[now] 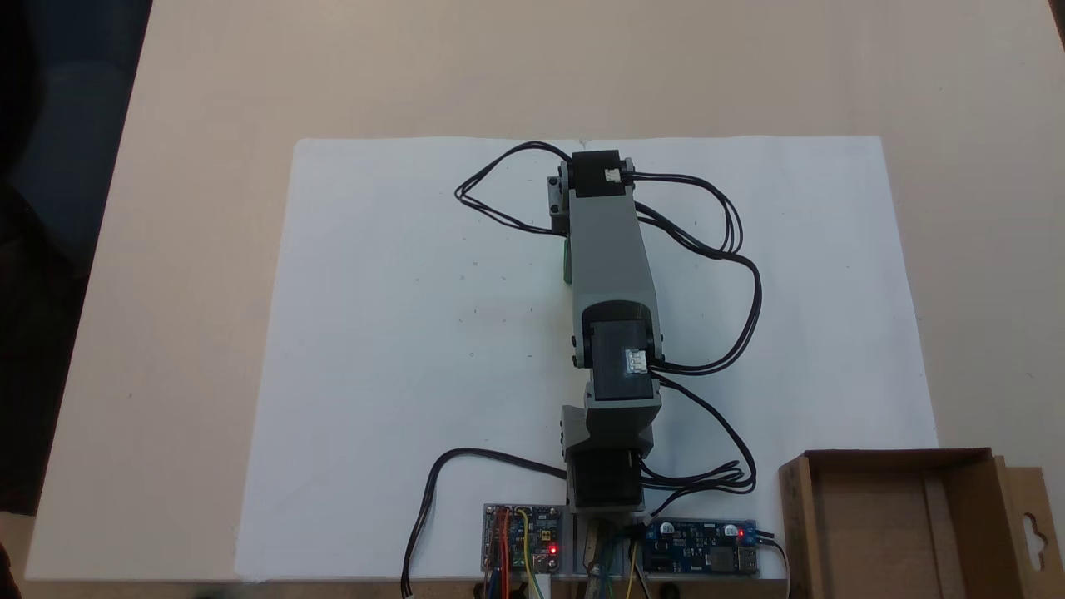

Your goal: Grasp a green dice and put it in the bin.

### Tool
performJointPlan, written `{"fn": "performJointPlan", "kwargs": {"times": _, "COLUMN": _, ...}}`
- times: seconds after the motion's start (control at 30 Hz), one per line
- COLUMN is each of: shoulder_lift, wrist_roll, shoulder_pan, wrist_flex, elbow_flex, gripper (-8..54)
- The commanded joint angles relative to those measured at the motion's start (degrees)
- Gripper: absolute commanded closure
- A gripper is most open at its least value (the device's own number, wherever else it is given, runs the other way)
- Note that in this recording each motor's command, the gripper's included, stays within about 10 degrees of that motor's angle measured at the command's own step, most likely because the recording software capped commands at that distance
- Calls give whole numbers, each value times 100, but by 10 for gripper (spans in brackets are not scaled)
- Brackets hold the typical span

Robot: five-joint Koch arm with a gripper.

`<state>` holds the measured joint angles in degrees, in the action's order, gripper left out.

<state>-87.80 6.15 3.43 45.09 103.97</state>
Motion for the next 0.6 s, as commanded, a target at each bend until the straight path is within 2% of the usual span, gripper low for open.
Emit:
{"fn": "performJointPlan", "kwargs": {"times": 0.0, "shoulder_lift": 18, "wrist_roll": 475, "shoulder_pan": 18, "wrist_flex": -211, "elbow_flex": -9, "gripper": 35}}
{"fn": "performJointPlan", "kwargs": {"times": 0.57, "shoulder_lift": 448, "wrist_roll": 527, "shoulder_pan": 88, "wrist_flex": -360, "elbow_flex": 35, "gripper": 35}}
